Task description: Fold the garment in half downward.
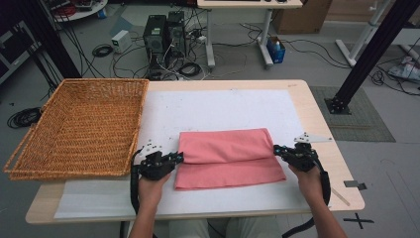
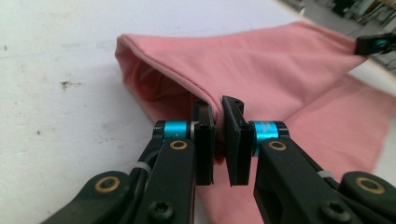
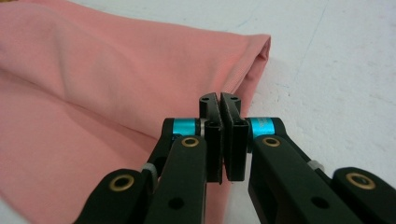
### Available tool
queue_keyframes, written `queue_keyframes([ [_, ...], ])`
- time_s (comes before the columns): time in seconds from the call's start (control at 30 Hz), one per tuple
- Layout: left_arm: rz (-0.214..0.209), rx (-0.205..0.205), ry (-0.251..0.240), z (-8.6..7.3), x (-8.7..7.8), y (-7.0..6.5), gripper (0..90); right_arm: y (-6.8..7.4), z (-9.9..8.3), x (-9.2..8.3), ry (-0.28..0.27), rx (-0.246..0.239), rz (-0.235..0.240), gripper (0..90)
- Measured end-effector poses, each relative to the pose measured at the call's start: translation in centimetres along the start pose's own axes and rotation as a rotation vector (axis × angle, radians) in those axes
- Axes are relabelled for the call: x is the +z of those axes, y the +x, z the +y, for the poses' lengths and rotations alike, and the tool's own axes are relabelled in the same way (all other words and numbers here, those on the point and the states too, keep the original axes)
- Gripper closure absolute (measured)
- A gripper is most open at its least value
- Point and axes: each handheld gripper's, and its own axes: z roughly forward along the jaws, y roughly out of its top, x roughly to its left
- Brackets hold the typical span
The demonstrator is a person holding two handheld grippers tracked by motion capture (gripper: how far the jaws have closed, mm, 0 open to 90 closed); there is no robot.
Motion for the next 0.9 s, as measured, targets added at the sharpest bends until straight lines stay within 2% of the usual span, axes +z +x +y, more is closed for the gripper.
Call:
queue_keyframes([
  [0.13, -0.029, 0.019, -0.018, -0.7, -1.5, -1.0, 82.8, 0.5, -0.8, -1.7, -0.029, 0.0, 0.013, 88.7],
  [0.27, -0.016, 0.064, 0.032, -1.6, -2.6, -1.7, 82.7, 0.8, -1.9, -3.4, -0.047, 0.026, 0.055, 88.7],
  [0.47, -0.008, 0.062, 0.077, -3.4, -3.0, -2.1, 82.6, 1.1, -3.8, -4.0, 0.017, 0.026, 0.04, 88.7],
  [0.53, -0.003, 0.075, 0.091, -3.6, -2.8, -2.3, 82.3, 1.3, -4.2, -3.9, 0.039, 0.034, 0.029, 88.6],
  [0.57, 0.001, 0.077, 0.092, -3.5, -2.8, -2.4, 79.9, 1.4, -4.3, -3.8, 0.054, 0.027, 0.026, 88.5],
  [0.6, 0.008, 0.065, 0.091, -3.3, -2.7, -2.4, 73.0, 1.5, -4.4, -3.7, 0.063, 0.017, 0.016, 87.9],
  [0.63, 0.021, 0.048, 0.085, -3.0, -2.6, -2.3, 61.7, 1.6, -4.4, -3.7, 0.069, 0.017, 0.013, 82.5],
  [0.67, 0.032, 0.037, 0.073, -2.7, -2.6, -2.2, 51.9, 1.7, -4.3, -3.7, 0.066, 0.031, 0.015, 71.6],
  [0.7, 0.041, 0.03, 0.058, -2.2, -2.6, -2.0, 45.8, 1.7, -4.1, -3.8, 0.051, 0.048, 0.001, 63.9],
  [0.73, 0.041, 0.03, 0.058, -2.2, -2.6, -2.0, 42.7, 1.7, -4.1, -3.8, 0.051, 0.048, 0.001, 63.9],
  [0.77, 0.056, 0.022, 0.039, -1.3, -2.4, -1.6, 42.7, 1.5, -3.8, -4.0, 0.028, 0.07, -0.003, 61.7],
  [0.83, 0.07, 0.025, 0.024, 0.2, -1.8, -0.9, 41.0, 1.1, -2.6, -4.0, -0.017, 0.102, -0.018, 50.7],
  [0.9, 0.079, 0.023, 0.024, 1.7, -0.8, 0.0, 41.0, 0.8, -1.3, -3.6, -0.042, 0.108, -0.034, 48.5],
])
